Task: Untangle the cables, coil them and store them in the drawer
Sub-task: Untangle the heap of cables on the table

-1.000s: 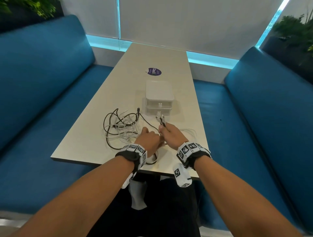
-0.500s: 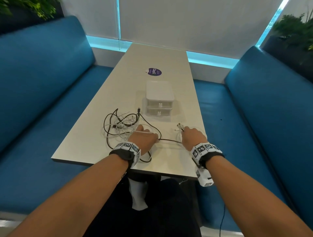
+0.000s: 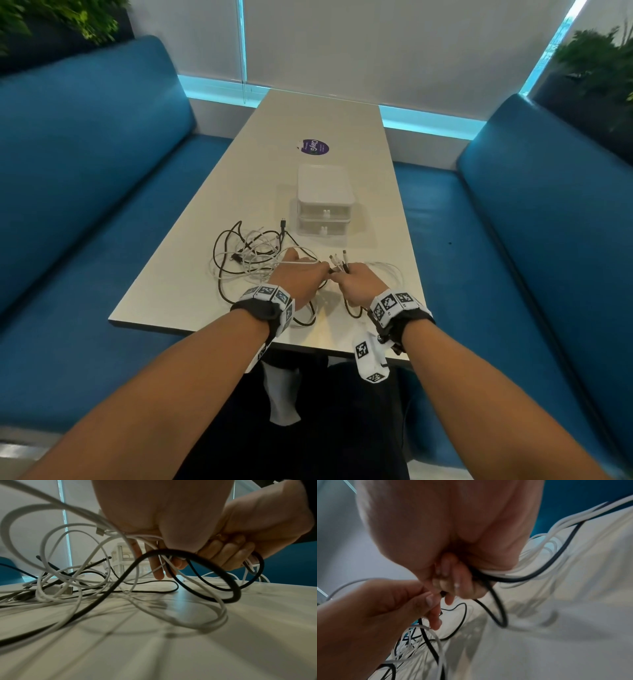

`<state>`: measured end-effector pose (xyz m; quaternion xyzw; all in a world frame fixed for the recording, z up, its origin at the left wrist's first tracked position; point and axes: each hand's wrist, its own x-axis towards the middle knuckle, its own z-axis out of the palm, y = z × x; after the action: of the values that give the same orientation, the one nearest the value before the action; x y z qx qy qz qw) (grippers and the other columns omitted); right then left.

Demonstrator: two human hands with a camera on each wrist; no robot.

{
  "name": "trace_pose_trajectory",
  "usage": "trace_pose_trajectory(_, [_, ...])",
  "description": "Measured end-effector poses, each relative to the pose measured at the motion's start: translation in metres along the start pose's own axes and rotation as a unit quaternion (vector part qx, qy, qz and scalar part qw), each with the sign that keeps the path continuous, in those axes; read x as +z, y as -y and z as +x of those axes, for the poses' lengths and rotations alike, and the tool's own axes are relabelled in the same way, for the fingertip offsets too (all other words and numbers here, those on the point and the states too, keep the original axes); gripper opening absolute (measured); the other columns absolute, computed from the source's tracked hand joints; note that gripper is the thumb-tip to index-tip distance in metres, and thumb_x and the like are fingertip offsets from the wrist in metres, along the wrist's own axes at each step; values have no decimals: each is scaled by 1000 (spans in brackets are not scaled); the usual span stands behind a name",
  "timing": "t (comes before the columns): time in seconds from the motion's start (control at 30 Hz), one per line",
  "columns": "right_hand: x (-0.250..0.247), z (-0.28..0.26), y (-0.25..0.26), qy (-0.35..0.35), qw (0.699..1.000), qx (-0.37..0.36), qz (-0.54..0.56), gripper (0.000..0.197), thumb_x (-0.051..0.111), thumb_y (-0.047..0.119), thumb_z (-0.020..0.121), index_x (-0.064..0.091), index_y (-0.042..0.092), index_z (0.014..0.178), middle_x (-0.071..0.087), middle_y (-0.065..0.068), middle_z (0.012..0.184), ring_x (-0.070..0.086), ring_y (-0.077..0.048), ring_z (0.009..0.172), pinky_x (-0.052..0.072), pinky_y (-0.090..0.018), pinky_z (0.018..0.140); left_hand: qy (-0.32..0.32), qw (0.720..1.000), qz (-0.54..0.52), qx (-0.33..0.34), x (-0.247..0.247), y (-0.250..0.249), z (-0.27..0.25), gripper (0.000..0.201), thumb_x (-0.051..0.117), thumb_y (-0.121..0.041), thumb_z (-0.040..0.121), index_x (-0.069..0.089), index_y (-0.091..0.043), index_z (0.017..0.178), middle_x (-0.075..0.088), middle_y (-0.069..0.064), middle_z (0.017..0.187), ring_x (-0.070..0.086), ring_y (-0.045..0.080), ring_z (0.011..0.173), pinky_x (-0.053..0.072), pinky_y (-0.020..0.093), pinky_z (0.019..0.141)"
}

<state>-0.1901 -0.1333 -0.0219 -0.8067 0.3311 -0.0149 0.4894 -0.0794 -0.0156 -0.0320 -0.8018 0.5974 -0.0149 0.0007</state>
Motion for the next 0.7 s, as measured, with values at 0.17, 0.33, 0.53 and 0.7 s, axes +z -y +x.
trace_pose_trajectory(0.17, [-3, -2, -3, 28, 999, 7, 22, 22, 51, 24, 99, 67, 17, 86, 35, 4, 52, 37, -13, 41, 36, -25, 43, 12, 1000, -4, 1, 0, 1, -1, 19, 42, -1, 88, 46, -20, 91, 53, -6, 69, 47, 20, 64, 36, 39, 91])
trace_pose_trajectory(0.33, [-7, -8, -6, 40, 995, -19, -92, 29, 48, 39, 100, 66, 20, 89, 43, 3, 55, 42, -18, 52, 35, -28, 53, 16, 1000, 3, 14, -3, 4, -5, 23, 41, -1, 90, 44, -24, 92, 55, -8, 75, 54, 20, 74, 33, 39, 94])
trace_pose_trajectory(0.53, [-24, -2, -18, -36, 942, -59, -328, 28, 47, 38, 101, 60, 14, 103, 63, -7, 98, 57, -26, 90, 36, -31, 73, 48, 995, 85, -13, -9, 5, -13, 19, 46, -8, 95, 57, -21, 103, 63, -1, 91, 56, 28, 96, 30, 44, 98])
trace_pose_trajectory(0.7, [-53, -2, -37, -106, 923, 12, -369, 22, 44, 35, 101, 58, 18, 98, 63, -6, 98, 61, -27, 89, 48, -36, 76, 72, 991, 101, -51, -13, 20, -10, 24, 47, -11, 91, 59, -21, 108, 65, -3, 104, 51, 27, 113, 20, 55, 110])
